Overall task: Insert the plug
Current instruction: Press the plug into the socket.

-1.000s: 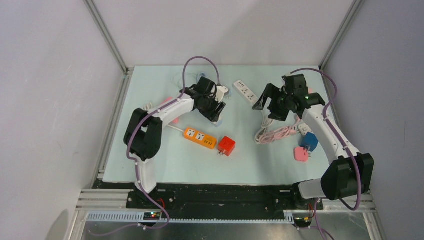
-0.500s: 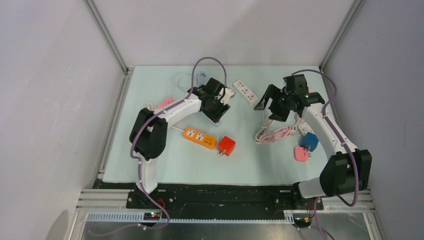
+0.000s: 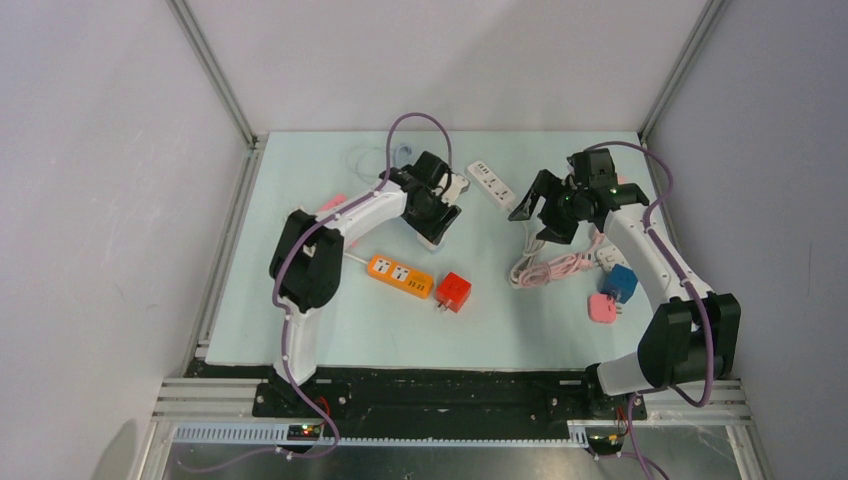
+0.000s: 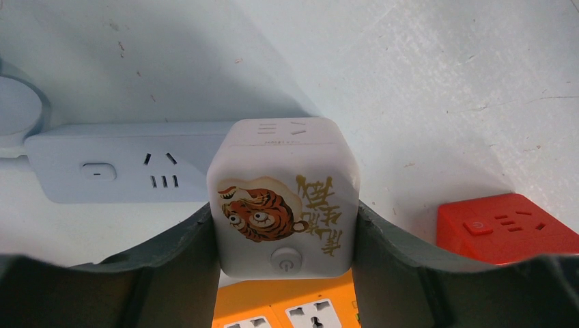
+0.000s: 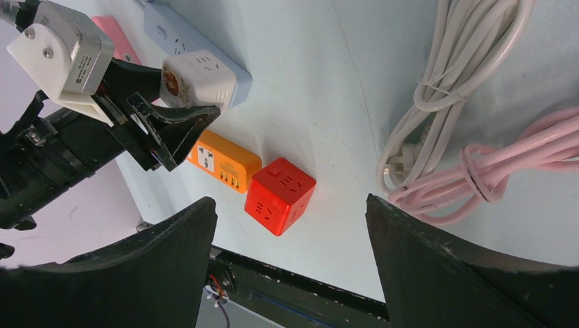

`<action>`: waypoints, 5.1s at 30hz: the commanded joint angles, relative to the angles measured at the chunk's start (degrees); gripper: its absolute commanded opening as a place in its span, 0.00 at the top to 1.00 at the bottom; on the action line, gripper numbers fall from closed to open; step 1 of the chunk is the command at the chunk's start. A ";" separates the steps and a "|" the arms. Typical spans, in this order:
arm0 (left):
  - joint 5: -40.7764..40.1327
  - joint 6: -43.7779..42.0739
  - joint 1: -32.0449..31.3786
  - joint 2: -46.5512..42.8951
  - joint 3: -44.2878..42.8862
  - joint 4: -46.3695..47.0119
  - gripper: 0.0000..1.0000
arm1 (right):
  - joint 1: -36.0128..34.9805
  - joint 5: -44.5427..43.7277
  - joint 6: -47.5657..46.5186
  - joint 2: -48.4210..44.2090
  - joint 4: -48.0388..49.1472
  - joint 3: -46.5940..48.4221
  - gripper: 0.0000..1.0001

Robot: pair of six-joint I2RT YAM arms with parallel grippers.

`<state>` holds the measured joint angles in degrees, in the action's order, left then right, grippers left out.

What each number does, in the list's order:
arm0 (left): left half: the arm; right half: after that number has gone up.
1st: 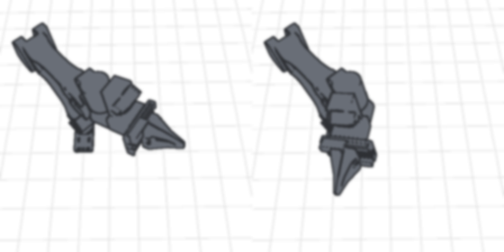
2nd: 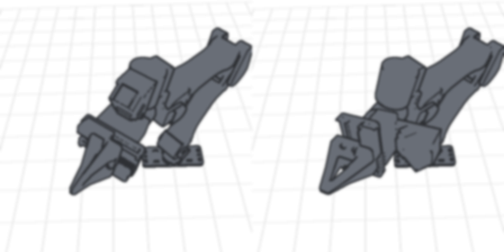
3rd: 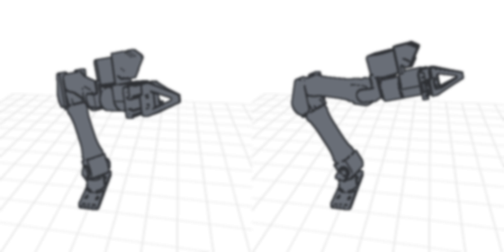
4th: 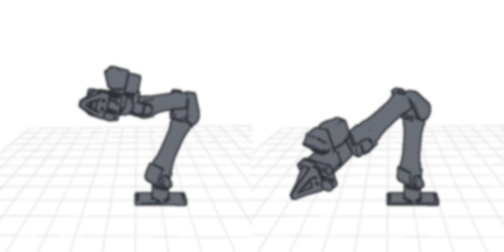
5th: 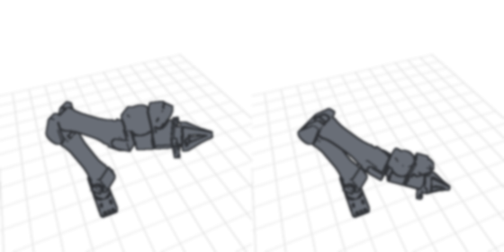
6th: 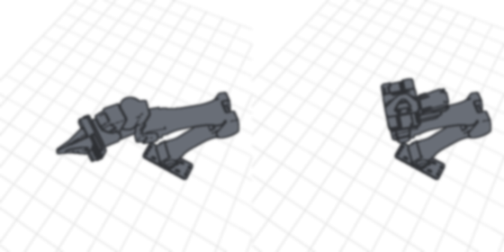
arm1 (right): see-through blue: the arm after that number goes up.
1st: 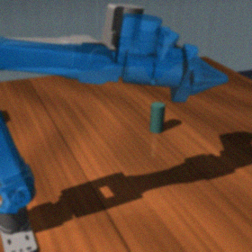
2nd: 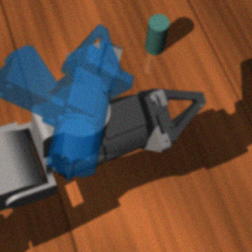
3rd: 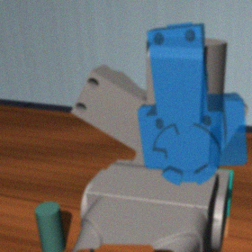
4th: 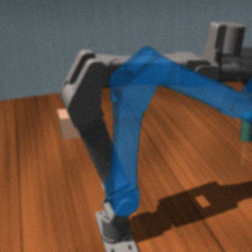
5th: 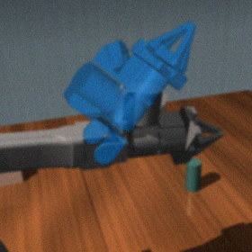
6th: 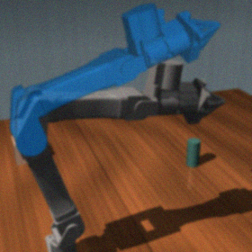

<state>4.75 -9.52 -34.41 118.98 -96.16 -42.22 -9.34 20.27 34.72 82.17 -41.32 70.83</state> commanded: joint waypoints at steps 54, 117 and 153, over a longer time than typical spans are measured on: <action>0.70 15.69 0.33 2.78 -4.75 -4.88 0.63 | -0.90 2.32 0.42 -1.04 -0.10 1.86 0.14; 0.62 12.50 -5.42 0.30 -5.10 -2.85 0.01 | -4.18 -2.43 1.93 1.05 0.30 0.89 0.12; -8.05 4.57 -5.44 2.39 -5.28 -3.51 0.34 | -4.17 -1.72 0.50 0.80 -1.82 0.78 0.14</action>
<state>-2.70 -2.02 -39.59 120.73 -98.80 -45.82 -13.41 18.39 35.94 84.62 -42.83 70.83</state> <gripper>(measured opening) 0.733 0.870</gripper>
